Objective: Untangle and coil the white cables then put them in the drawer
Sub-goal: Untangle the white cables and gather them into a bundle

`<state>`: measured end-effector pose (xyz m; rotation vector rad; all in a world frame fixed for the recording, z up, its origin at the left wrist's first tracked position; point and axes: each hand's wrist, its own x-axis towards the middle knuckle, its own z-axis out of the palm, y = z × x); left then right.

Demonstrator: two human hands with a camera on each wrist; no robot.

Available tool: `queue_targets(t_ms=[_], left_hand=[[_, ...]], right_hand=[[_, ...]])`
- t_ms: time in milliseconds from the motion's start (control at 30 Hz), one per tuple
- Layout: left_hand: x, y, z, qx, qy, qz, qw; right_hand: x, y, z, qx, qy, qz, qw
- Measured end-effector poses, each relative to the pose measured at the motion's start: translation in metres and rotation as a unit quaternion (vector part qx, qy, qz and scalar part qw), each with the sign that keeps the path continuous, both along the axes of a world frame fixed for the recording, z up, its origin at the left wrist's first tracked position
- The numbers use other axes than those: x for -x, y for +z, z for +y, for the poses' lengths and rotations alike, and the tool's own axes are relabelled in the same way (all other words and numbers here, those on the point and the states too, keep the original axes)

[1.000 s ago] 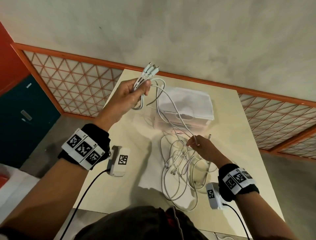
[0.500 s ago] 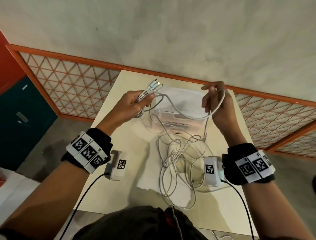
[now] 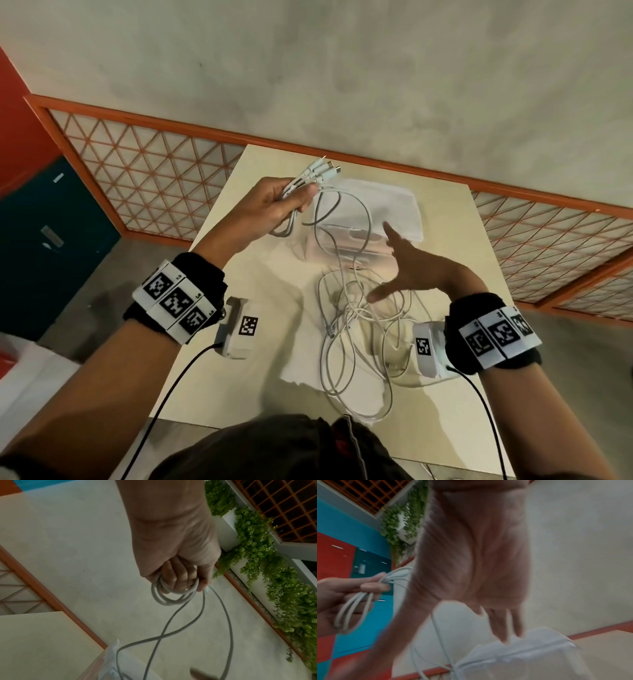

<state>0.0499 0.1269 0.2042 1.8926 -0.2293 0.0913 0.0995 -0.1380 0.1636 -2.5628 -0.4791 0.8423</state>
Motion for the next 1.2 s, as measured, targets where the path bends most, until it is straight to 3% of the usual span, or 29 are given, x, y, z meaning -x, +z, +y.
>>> queue_targets(t_ms=[100, 200, 300, 400, 567, 633, 733, 833, 933, 1033, 1100, 1200], left_hand=[[0.002, 0.0, -0.004, -0.004, -0.042, 0.022, 0.999], [0.006, 0.005, -0.009, 0.015, -0.074, 0.031, 0.997], [0.008, 0.008, -0.009, 0.048, -0.086, 0.037, 0.994], [0.008, 0.004, -0.008, 0.063, -0.092, 0.037, 0.993], [-0.001, 0.003, 0.006, 0.257, -0.031, 0.037, 0.965], [-0.007, 0.002, 0.013, 0.286, 0.009, 0.038, 0.958], [-0.01, -0.011, 0.02, 0.242, 0.094, 0.048, 0.964], [-0.013, -0.026, 0.026, 0.141, 0.2, 0.066, 0.967], [-0.015, -0.039, 0.033, -0.011, 0.234, 0.095, 0.968], [-0.016, -0.057, 0.045, -0.099, 0.263, 0.123, 0.952], [-0.017, -0.068, 0.052, -0.111, 0.296, 0.142, 0.938], [-0.018, -0.067, 0.048, -0.073, 0.333, 0.14, 0.929]], right_hand=[[0.009, 0.016, 0.029, -0.19, 0.019, -0.107, 0.976], [0.01, 0.014, 0.054, -0.326, 0.037, -0.141, 0.934], [0.009, 0.002, 0.065, -0.387, 0.0, -0.116, 0.915], [0.013, -0.007, 0.069, -0.436, -0.018, -0.036, 0.899], [0.015, -0.025, 0.063, -0.324, 0.002, -0.044, 0.945], [0.013, -0.036, 0.054, -0.288, -0.006, -0.064, 0.955], [0.005, -0.048, 0.037, -0.276, -0.027, -0.048, 0.959], [-0.003, -0.052, 0.019, -0.257, -0.032, -0.042, 0.965], [-0.003, -0.048, 0.01, -0.271, -0.045, -0.056, 0.96], [-0.002, -0.037, 0.01, -0.291, -0.033, -0.074, 0.953], [-0.003, -0.032, 0.01, -0.271, -0.017, -0.092, 0.958], [-0.004, -0.032, 0.013, -0.155, 0.029, -0.127, 0.979]])
